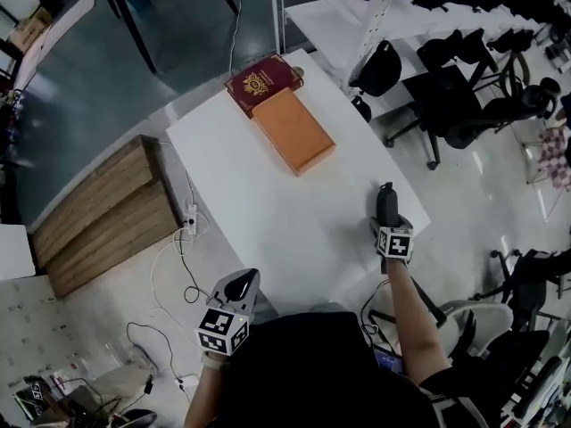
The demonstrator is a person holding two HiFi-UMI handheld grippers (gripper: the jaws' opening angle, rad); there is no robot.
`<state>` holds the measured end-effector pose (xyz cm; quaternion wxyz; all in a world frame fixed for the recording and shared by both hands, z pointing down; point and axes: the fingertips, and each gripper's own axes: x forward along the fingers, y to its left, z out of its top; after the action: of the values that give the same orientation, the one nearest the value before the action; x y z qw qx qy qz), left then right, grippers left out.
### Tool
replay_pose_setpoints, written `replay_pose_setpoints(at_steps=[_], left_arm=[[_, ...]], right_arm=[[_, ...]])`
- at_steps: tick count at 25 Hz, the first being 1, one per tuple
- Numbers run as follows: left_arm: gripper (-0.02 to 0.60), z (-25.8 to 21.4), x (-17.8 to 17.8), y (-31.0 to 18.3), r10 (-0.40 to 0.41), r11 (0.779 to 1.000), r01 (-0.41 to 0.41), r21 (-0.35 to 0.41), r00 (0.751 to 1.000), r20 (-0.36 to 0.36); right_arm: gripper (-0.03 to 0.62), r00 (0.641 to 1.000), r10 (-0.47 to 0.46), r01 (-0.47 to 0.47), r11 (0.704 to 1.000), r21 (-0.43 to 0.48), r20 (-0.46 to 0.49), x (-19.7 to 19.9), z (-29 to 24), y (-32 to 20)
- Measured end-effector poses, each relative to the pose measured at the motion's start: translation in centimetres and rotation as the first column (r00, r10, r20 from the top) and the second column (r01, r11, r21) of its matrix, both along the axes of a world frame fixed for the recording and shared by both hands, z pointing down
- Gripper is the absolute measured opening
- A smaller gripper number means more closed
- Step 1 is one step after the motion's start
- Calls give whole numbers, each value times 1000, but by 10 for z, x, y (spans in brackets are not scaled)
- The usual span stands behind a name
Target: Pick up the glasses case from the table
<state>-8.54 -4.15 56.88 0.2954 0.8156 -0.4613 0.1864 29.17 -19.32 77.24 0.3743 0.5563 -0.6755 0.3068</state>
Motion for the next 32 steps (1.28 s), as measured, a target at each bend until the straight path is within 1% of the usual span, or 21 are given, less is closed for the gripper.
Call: replay_pose_setpoints(at_steps=[3, 7, 11, 15, 23, 28, 32], left_arm=[[20, -1, -2, 5, -5, 1000, 5, 8, 1000, 3], [20, -3, -5, 7, -8, 1000, 8, 20, 1000, 1], [20, -7, -8, 5, 0, 999, 0, 37, 1000, -6], [20, -12, -10, -1, 18, 998, -17, 60, 1000, -21], [20, -23, -9, -30, 94, 989, -89, 116, 995, -32], [20, -34, -4, -52, 156, 976, -149, 162, 987, -32], [20, -43, 3, -66, 213, 960, -203, 195, 977, -32]], right_arm=[[385, 1000, -7, 7, 1000, -5, 2, -1, 3, 1], [377, 1000, -5, 5, 1000, 8, -13, -6, -8, 3], [376, 1000, -17, 16, 999, 37, 11, -18, -25, 5], [376, 999, -10, 6, 997, 79, 50, -33, -56, 9], [376, 987, -16, -10, 987, 159, 162, -71, -125, 22], [376, 978, -39, -10, 973, 232, 205, -94, -172, 33], [376, 973, -62, -5, 958, 286, 223, -110, -206, 44]])
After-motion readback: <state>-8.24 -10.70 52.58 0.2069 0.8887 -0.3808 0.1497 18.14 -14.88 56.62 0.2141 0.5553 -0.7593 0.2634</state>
